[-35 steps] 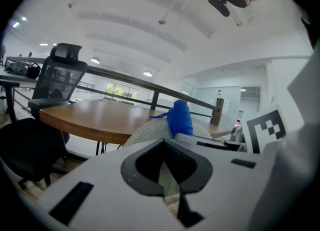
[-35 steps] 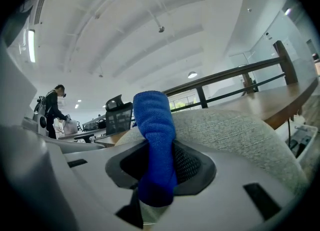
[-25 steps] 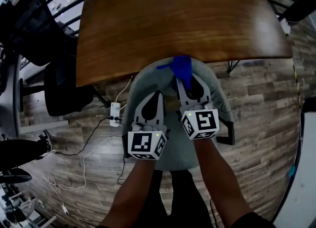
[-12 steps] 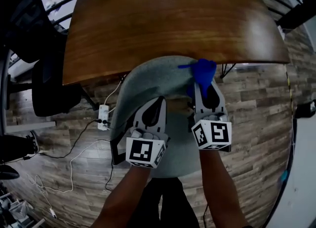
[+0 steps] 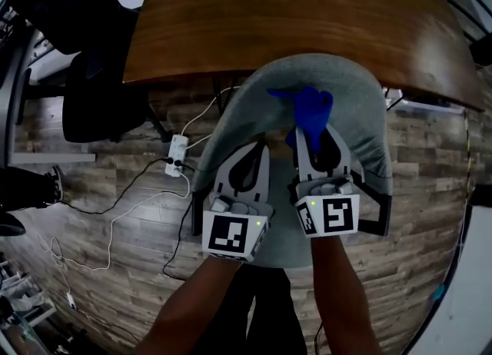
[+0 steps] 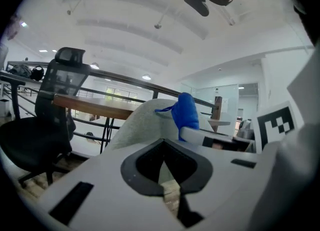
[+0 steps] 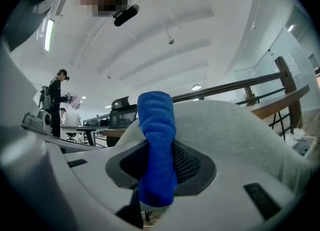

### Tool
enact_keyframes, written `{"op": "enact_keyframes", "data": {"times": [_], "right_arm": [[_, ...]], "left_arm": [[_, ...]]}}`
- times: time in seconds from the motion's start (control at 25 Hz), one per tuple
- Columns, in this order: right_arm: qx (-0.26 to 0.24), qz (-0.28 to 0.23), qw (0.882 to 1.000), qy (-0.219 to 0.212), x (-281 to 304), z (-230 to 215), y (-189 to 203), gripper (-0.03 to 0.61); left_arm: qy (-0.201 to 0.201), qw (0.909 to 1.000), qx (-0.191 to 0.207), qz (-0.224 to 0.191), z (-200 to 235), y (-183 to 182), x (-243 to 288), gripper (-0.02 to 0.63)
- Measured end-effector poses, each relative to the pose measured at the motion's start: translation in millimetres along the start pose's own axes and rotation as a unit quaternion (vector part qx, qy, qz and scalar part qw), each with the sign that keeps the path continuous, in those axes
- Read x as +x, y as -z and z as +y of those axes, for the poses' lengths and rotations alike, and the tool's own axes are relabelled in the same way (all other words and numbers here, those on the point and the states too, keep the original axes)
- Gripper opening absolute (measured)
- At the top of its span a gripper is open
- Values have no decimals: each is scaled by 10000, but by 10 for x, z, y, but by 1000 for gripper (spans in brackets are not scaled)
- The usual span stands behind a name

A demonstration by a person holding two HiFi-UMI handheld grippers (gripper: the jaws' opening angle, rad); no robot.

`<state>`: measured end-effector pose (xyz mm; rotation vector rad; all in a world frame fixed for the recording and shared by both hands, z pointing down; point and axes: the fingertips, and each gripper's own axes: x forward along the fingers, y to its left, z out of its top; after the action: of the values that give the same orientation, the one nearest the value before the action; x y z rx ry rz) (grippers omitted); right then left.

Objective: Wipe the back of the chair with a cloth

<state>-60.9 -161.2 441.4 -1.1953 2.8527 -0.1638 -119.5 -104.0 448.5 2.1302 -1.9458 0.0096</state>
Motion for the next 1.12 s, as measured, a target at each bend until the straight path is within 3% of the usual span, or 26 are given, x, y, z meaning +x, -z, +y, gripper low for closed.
{"op": "enact_keyframes", "data": {"times": [0.24, 0.6, 1.12], "right_arm": [[173, 160, 9981, -563, 133, 439, 304, 123], [-158, 262, 9923, -1197, 320, 829, 472, 123], [-133, 382, 9899, -1360, 496, 865, 587, 123]], "left_arm": [[-332, 9993, 32, -136, 309, -81, -277, 3], [-750, 9970, -100, -174, 585, -24, -422, 2], [-745, 9968, -269, -52, 620, 175, -278, 2]]}}
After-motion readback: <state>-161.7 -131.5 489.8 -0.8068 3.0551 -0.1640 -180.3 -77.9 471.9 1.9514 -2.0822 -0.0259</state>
